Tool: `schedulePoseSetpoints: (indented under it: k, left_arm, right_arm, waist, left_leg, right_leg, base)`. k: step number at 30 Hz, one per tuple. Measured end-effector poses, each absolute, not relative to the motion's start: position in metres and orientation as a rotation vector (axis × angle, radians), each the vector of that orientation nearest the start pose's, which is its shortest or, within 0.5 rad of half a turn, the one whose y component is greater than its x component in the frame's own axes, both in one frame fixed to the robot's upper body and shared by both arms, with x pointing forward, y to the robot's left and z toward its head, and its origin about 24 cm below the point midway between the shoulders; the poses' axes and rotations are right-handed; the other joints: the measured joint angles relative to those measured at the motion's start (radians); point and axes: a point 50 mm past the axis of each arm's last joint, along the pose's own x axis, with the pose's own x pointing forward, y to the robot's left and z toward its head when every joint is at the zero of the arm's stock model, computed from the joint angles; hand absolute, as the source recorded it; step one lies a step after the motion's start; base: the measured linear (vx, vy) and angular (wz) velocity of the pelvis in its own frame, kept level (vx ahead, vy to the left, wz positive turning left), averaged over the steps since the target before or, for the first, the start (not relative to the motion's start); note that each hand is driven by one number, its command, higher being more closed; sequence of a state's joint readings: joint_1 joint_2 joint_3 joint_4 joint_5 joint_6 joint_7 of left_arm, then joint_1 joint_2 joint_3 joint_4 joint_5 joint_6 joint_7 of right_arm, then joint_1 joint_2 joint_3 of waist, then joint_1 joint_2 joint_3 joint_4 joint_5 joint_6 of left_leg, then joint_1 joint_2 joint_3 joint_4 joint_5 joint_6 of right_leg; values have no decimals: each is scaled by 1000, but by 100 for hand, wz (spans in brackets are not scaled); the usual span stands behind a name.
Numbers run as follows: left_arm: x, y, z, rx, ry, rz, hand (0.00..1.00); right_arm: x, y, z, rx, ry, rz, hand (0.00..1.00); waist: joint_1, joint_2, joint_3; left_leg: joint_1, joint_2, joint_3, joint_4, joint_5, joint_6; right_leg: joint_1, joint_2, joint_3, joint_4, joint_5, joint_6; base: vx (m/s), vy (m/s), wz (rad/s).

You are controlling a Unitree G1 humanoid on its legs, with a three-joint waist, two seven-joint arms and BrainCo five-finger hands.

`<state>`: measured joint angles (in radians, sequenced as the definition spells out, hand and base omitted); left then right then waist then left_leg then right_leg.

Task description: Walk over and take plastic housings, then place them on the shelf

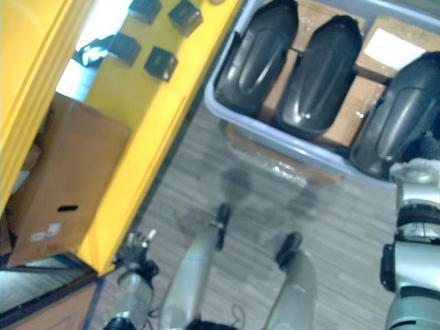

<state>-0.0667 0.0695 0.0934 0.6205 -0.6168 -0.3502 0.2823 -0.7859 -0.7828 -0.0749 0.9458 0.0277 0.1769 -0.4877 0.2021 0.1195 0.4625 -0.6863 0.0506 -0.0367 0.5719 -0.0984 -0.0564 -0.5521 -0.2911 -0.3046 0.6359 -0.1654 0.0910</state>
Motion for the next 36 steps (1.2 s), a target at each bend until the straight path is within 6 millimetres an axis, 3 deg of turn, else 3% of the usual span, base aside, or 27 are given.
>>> schedulePoseSetpoints:
  k: [4, 6, 10, 14, 16, 18, 20, 21, 23, 25, 28, 31, 36]
  left_arm:
    - [235, 254, -11, -492, 32, 807, 0]
    - [230, 302, 29, -390, -128, 913, 0]
    - [220, 334, 84, -245, -320, 947, 0]
    - [213, 329, 118, -79, -405, 862, 0]
    - [215, 320, 131, -24, -431, 774, 0]
    - [231, 301, 144, 36, -437, 599, 0]
    - [249, 281, 150, 44, -415, 451, 0]
    - [264, 262, 152, 16, -385, 311, 0]
    - [275, 246, 150, -28, -333, 190, 0]
    - [293, 223, 132, -91, -198, 41, 0]
    - [309, 207, 109, -165, -42, -47, 0]
    - [315, 196, 94, -267, 46, -93, 0]
    - [314, 180, 78, -464, 123, -154, 0]
  right_arm:
    - [327, -369, 192, -594, -72, -1022, 100]
    - [328, -353, 197, -598, -164, -1036, 100]
    - [317, -354, 204, -631, -237, -1078, 100]
    - [294, -357, 217, -670, -348, -1135, 100]
    - [288, -355, 218, -717, -385, -1133, 100]
    - [286, -346, 224, -762, -466, -1108, 100]
    - [286, -340, 229, -789, -520, -1083, 100]
    - [286, -332, 235, -811, -585, -1052, 100]
    - [291, -320, 239, -819, -649, -1004, 100]
    - [298, -300, 241, -845, -727, -907, 100]
    - [307, -271, 239, -827, -815, -784, 100]
    - [311, -248, 234, -822, -854, -678, 100]
    - [323, -206, 211, -845, -832, -472, 100]
  waist:
    - [-10, -16, 0]
    - [-25, -59, 3]
    - [-30, -93, 2]
    - [-49, -107, -6]
    - [-50, -129, -46]
    - [-58, -150, -106]
    - [-69, -158, -133]
    - [-79, -164, -155]
    - [-85, -174, -178]
    - [-100, -174, -233]
    - [-116, -175, -248]
    - [-138, -181, -259]
    - [-135, -177, -291]
  left_leg:
    - [45, 11, 24, -16, 7, 4]
    - [104, 10, 29, -49, 11, 4]
    - [213, 7, 46, -114, 14, 7]
    - [343, 4, 51, -213, 31, 1]
    - [395, 6, 68, -274, 42, 2]
    - [446, 7, 89, -318, 52, -6]
    - [477, 8, 104, -325, 53, -7]
    - [513, 8, 120, -342, 53, -7]
    - [555, 11, 145, -366, 53, -7]
    - [584, 22, 167, -400, 54, -9]
    - [636, 39, 207, -435, 58, -15]
    - [657, 38, 212, -462, 62, -20]
    - [667, 31, 214, -513, 102, -20]
  right_leg:
    - [50, -7, -13, -4, -7, -1]
    - [103, -6, -17, -27, -10, 1]
    - [209, -1, -21, -103, -9, 5]
    - [362, 28, -49, -243, 40, 24]
    - [415, 43, -53, -328, 72, 31]
    - [480, 57, -54, -423, 112, 38]
    - [524, 62, -54, -466, 131, 43]
    - [564, 65, -53, -496, 144, 41]
    - [588, 67, -48, -511, 150, 41]
    - [594, 76, -40, -529, 175, 30]
    - [614, 98, -17, -558, 209, 22]
    - [623, 100, -15, -571, 209, 21]
    - [627, 104, -1, -606, 208, 21]
  base:
    - [-12, -31, 11]
    - [21, -39, 3]
    - [32, -5, -1]
    - [119, 15, 2]
    - [171, 5, -15]
    - [199, -2, -13]
    - [189, 19, -2]
    - [179, 27, -6]
    - [108, 3, -24]
    - [81, -8, -32]
    - [16, 9, -44]
    - [-42, 3, -11]
    - [-77, -11, -1]
